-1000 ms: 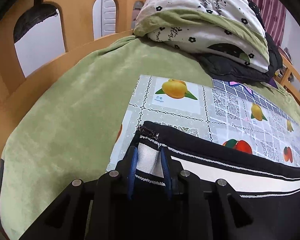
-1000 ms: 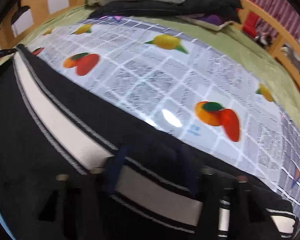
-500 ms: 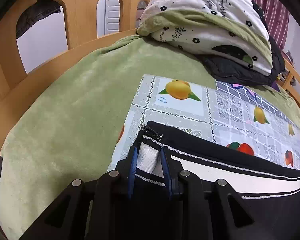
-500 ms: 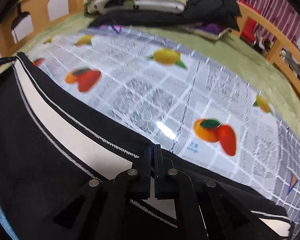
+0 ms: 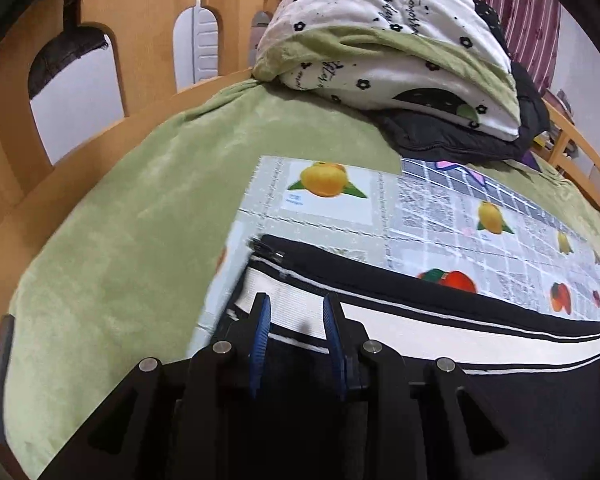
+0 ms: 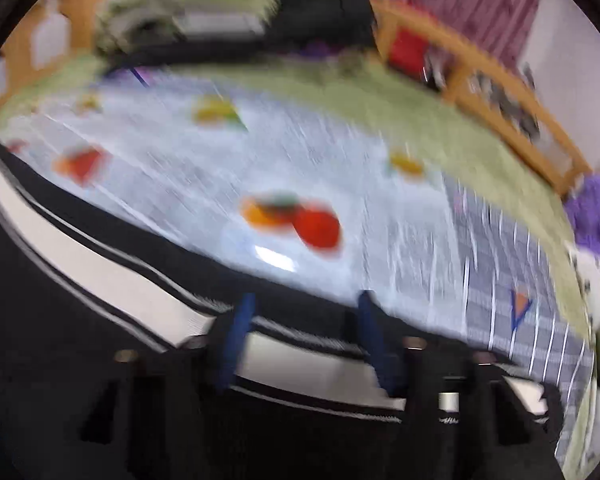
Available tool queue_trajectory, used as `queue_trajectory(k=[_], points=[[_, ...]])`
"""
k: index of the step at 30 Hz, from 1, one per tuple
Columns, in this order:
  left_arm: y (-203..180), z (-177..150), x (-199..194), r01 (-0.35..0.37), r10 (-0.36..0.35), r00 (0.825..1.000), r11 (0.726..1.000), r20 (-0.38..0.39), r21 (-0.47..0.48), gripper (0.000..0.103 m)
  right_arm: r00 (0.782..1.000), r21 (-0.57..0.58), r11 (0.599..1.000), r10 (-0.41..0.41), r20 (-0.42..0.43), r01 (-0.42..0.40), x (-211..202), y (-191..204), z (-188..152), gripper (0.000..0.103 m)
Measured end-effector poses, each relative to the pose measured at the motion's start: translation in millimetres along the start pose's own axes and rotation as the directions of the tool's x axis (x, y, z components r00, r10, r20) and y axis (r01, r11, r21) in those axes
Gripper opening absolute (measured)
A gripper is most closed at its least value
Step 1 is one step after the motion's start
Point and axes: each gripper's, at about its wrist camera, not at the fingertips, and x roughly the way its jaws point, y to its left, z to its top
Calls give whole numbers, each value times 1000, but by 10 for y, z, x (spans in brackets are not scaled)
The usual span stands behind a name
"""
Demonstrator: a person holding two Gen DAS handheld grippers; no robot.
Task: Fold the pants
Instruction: 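Open both grippers and lift them off the folded pants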
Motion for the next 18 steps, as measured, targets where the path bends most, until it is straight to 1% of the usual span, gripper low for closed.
queue_trajectory(k=[1,2,3,6,8,9,10,11,12,13,14,16,17,18], points=[[-28,-17,-4,7,-7,1000,1000,-3,-2,26,999,-4,1000,-22,-38,22,154,-9,-18,29],[-59,-40,-13,10,-10,1000,1000,-6,2,26,1000,26,999,-29,-2,29,220,-18,-16,29],[-81,-57,-27,9,-9,1000,1000,-8,6,26,999,43,998,-39,14,38,238,-13,14,29],[-108,-119,-104,14,-14,1000,1000,-17,15,26,998,115,992,-57,20,54,301,-29,99,29],[-99,-164,-186,21,-21,999,1000,-25,15,26,999,129,991,-50,16,48,260,-44,124,29],[-89,-194,-245,23,-23,999,1000,-26,18,26,999,145,988,-48,10,46,202,-63,127,30],[-76,-231,-310,23,-23,999,1000,-25,21,26,998,164,985,-56,22,52,107,-86,101,30],[-65,-262,-359,22,-22,999,1000,-27,20,26,997,177,983,-62,39,55,15,-110,92,35],[-46,-315,-420,30,-30,999,999,-32,17,26,995,195,979,-74,65,60,-123,-121,19,47],[-36,-356,-464,41,-40,998,999,-39,15,26,994,198,978,-81,66,67,-171,-135,-12,51],[-29,-427,-527,53,-52,998,999,-48,14,26,995,186,979,-92,48,82,-205,-116,-101,54],[-18,-529,-603,66,-66,996,998,-53,-1,26,993,150,982,-115,-12,116,-169,-109,-239,54],[-13,-588,-639,82,-83,995,997,-60,-13,26,984,131,978,-154,-85,164,-67,-95,-323,53],[-14,-652,-670,103,-105,992,994,-71,-23,26,979,142,973,-163,-121,179,-44,-104,-364,54]])
